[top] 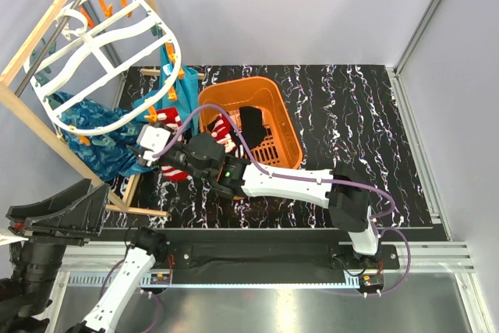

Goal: Clip the socks to the hanger
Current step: Open the clamp at the hanger.

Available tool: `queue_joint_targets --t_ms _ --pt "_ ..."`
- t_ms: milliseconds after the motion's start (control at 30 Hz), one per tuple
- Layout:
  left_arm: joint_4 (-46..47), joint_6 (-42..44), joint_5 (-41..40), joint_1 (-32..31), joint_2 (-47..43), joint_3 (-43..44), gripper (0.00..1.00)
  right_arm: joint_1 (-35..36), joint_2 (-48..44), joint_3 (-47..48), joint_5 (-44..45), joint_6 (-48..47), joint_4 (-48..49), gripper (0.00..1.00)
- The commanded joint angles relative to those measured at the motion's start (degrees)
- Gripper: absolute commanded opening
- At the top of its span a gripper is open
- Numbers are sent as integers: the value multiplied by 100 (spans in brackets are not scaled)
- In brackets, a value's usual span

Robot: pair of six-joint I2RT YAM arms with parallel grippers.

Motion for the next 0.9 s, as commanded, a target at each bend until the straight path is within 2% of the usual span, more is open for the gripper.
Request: queue_joint_targets --t_ms 0,167,400,700,833,867 --pt "98 107 -117 -64 -68 -6 75 -26 151 428 343 -234 303 58" --pt "80 124 -144 -90 -86 20 76 -43 178 543 388 -182 258 57" --pt "106 19 -118 -143 -68 3 76 -78 195 534 160 55 267 44" --pt "115 -43 -91 -169 -59 -24 76 -79 160 472 -61 160 294 36" --pt "124 -69 -82 -196 -59 -15 76 -70 99 464 -148 266 224 24" --pt "124 -78 -82 -204 -59 -15 76 -70 72 446 -175 301 197 17"
